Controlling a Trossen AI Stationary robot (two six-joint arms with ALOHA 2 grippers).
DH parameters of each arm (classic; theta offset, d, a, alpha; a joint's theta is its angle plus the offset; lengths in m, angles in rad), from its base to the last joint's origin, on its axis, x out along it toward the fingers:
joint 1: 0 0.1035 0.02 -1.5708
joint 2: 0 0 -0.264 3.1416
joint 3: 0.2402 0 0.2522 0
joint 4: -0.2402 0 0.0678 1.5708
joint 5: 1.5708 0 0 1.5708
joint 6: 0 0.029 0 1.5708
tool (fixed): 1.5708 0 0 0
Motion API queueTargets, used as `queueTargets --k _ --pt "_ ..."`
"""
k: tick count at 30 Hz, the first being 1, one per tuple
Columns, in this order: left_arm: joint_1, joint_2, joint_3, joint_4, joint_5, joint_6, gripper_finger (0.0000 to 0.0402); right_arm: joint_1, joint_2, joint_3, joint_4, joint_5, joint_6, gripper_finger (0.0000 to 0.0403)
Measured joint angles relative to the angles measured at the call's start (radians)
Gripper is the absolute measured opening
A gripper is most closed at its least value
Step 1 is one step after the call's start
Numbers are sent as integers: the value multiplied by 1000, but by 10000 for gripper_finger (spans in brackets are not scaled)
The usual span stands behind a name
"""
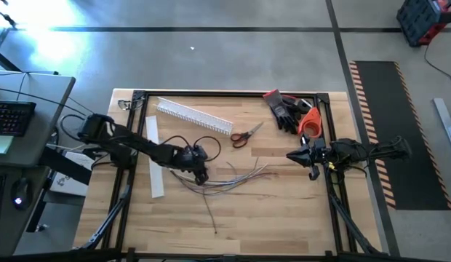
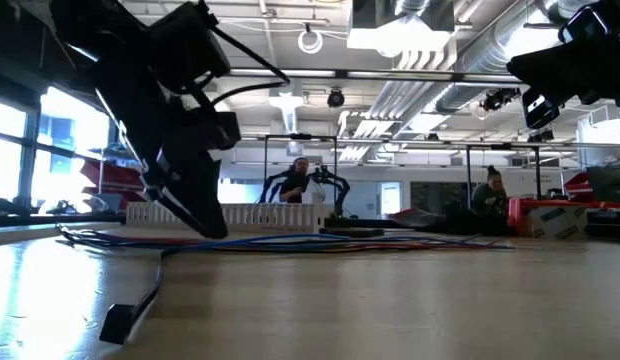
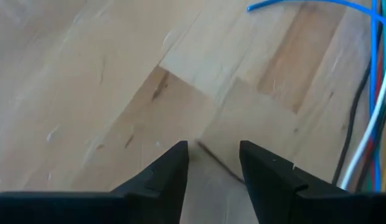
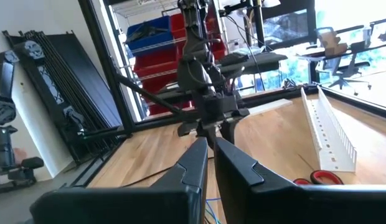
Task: Ziptie cables
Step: Wrap the black zip tie on the cables
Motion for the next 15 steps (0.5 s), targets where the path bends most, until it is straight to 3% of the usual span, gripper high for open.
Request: queueTargets --k 4,10,15 --pt "1 24 4 1 -6 -22 99 0 0 0 0 0 1 16" --pt "0 23 2 2 -4 -24 10 0 0 0 0 0 2 16" --pt "-4 -4 0 0 -8 -13 4 0 0 0 0 0 2 16"
